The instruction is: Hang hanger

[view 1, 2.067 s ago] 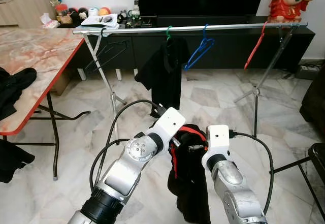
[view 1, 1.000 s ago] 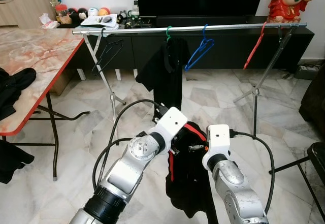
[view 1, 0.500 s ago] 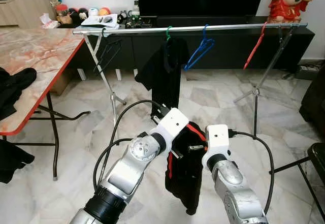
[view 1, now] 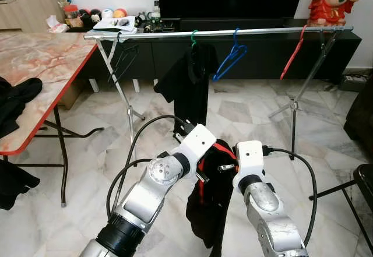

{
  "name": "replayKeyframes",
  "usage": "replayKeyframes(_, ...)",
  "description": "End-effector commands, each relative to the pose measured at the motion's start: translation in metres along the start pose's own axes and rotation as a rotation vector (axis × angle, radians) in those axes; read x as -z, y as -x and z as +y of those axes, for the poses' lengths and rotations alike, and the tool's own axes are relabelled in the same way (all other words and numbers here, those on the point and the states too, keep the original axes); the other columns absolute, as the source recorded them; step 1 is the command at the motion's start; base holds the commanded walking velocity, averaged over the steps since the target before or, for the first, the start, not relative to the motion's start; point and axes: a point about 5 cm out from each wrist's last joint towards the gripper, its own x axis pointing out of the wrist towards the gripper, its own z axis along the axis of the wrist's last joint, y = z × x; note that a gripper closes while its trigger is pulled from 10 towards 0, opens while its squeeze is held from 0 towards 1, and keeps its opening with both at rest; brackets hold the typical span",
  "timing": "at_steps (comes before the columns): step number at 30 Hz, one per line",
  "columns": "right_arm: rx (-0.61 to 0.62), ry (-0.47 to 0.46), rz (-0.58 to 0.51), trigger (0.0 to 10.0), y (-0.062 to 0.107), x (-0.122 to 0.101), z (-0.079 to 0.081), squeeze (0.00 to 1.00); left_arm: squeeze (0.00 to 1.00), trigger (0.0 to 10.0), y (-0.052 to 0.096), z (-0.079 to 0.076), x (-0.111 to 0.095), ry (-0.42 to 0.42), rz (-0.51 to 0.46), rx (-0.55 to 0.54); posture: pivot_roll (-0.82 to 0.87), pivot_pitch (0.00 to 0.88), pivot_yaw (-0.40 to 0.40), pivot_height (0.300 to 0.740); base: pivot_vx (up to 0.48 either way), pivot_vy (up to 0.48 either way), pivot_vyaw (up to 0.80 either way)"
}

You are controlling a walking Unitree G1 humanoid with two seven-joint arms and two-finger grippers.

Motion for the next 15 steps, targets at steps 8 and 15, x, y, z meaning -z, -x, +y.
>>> replayKeyframes(8,-0.127,0.023,0.115,10.0,0.021,0.012,0.011,0.0,0.0,0.0,-0.001,0.0,0.002,-0.02,0.021,0.012,0.1,0.067,0.021,0.74,0.0,0.0,0.0)
replayKeyframes(15,-0.062,0.094,0.115,10.0,0.027,0.014,0.001,0.0,0.0,0.0,-0.001,-0.001,0.003,-0.022,0.025,0.02,0.1,0.069,0.022,0.74,0.0,0.0,0.0)
